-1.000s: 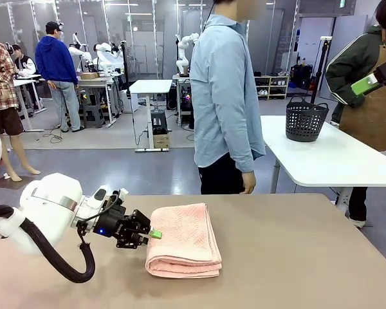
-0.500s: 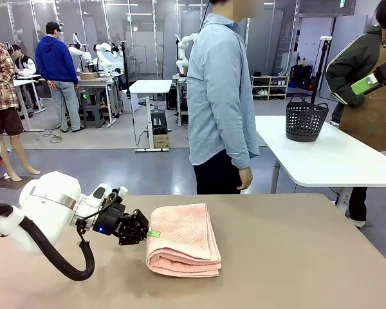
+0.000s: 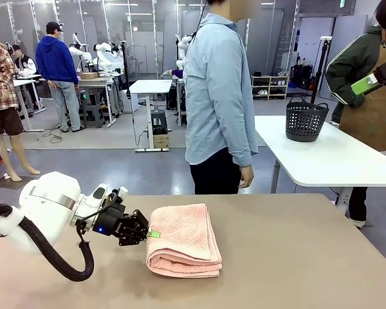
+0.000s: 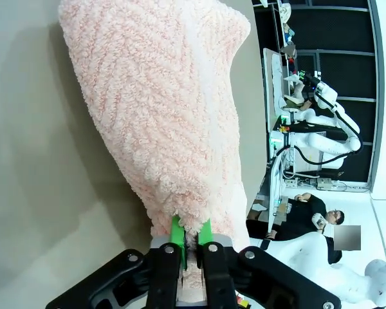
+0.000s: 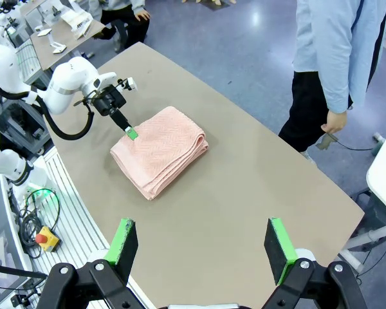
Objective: Fold the towel.
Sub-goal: Pick up the 100 cm Hotel Towel and place it on the left side of the table.
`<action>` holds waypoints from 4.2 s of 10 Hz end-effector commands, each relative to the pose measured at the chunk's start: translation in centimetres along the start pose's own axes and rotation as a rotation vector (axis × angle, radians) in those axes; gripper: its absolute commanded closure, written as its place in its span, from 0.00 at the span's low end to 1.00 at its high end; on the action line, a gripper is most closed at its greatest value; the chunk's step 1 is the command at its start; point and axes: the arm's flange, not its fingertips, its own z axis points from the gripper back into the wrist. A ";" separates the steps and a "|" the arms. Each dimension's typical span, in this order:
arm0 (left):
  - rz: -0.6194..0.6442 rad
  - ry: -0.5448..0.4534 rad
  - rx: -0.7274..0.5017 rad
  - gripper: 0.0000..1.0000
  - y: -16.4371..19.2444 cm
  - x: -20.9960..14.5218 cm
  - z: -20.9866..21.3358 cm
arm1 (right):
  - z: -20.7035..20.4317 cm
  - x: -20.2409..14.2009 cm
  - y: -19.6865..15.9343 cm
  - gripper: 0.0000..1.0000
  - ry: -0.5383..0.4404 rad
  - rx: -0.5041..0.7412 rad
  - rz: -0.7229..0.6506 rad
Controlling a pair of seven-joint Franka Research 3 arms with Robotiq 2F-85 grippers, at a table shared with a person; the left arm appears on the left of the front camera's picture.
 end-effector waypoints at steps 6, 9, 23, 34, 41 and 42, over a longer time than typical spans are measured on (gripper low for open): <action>0.073 0.079 -0.040 0.91 1.5 0.9 6.2 | 0.0 0.1 0.1 0.00 0.003 -0.007 0.003; 0.051 0.109 -0.049 0.91 3.4 1.2 12.9 | 0.0 0.1 0.1 0.00 0.003 -0.007 0.003; 0.013 0.050 0.264 0.68 11.8 1.2 32.2 | 0.0 0.1 0.1 0.00 0.003 -0.007 0.003; 0.064 -0.015 0.414 0.00 10.0 -1.2 32.2 | 0.0 0.1 0.1 0.00 0.003 -0.007 0.003; 0.042 -0.037 0.391 0.00 10.9 -0.6 32.9 | 0.0 0.1 0.1 0.00 0.003 -0.007 0.003; 0.042 -0.037 0.391 0.00 10.9 -0.6 32.9 | 0.0 0.1 0.1 0.00 0.003 -0.007 0.003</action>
